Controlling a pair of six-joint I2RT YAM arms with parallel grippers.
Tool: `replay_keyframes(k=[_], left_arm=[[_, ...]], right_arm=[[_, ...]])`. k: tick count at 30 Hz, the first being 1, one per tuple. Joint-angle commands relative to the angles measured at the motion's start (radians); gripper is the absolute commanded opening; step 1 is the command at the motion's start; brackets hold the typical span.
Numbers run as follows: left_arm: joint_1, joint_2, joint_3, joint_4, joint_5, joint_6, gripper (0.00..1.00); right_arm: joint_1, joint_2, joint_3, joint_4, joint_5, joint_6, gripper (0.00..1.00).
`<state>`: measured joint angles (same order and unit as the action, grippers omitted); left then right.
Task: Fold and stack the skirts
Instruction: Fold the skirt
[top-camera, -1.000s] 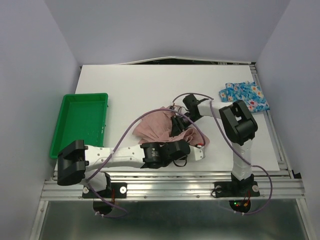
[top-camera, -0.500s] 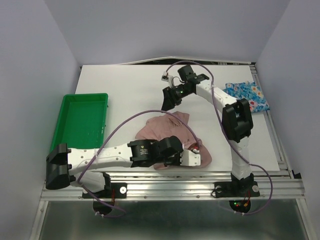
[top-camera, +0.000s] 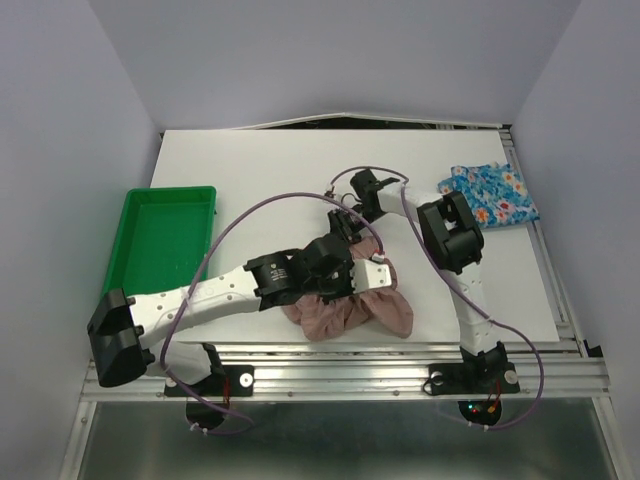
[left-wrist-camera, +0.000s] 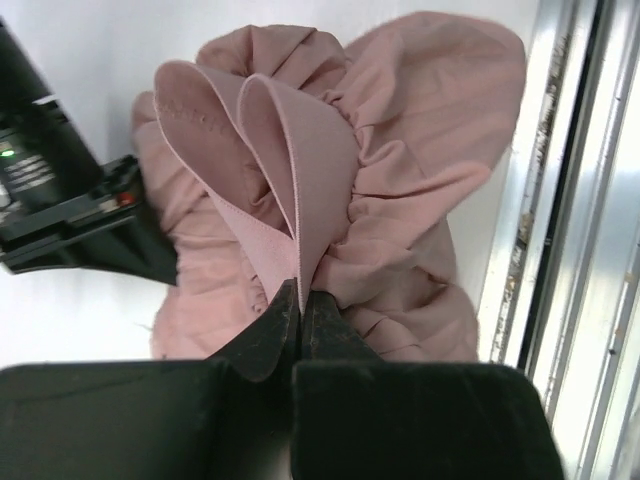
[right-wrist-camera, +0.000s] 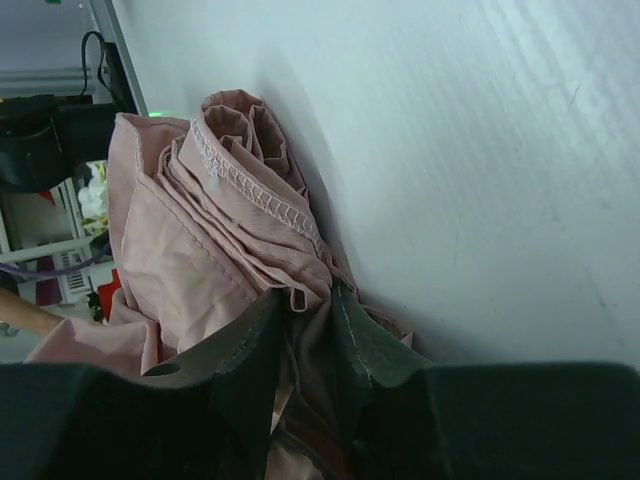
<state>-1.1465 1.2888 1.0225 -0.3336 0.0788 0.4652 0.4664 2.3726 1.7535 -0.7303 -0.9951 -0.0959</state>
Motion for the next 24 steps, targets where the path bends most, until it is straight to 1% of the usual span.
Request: replay_keyframes(k=[1,3,6,14,17,20,21,24], left_arm=[[0.053,0.006,0.067,0.047,0.004,0.026,0.0],[0.08,0.017,0.065,0.064,-0.002,0.052,0.0],[0.128,0.046,0.054,0.094,-0.005,0.087,0.0],[0.206,0.116,-0.055,0.232,-0.024,0.141,0.0],[0.22,0.141,-0.084,0.289,-0.05,0.148,0.0],[0.231,0.162,-0.124,0.358,-0.111,0.179,0.0],[0.231,0.171,-0.145,0.387,-0.129,0.184,0.0],[0.231,0.19,-0.167,0.41,-0.137,0.197,0.0]], right_arm=[[0.018,-0.053,-0.061,0.028,-0.019,0.002,0.32],[0.018,-0.058,-0.071,0.025,-0.03,0.005,0.3],[0.018,-0.065,-0.083,0.026,-0.039,0.005,0.29],[0.018,-0.072,-0.091,0.026,-0.037,0.007,0.29],[0.018,-0.072,-0.098,0.023,-0.03,0.007,0.29],[0.018,-0.067,-0.1,0.02,-0.017,0.007,0.29],[0.018,-0.067,-0.1,0.022,-0.016,0.008,0.27],[0.018,-0.062,-0.085,0.023,-0.008,0.028,0.26]])
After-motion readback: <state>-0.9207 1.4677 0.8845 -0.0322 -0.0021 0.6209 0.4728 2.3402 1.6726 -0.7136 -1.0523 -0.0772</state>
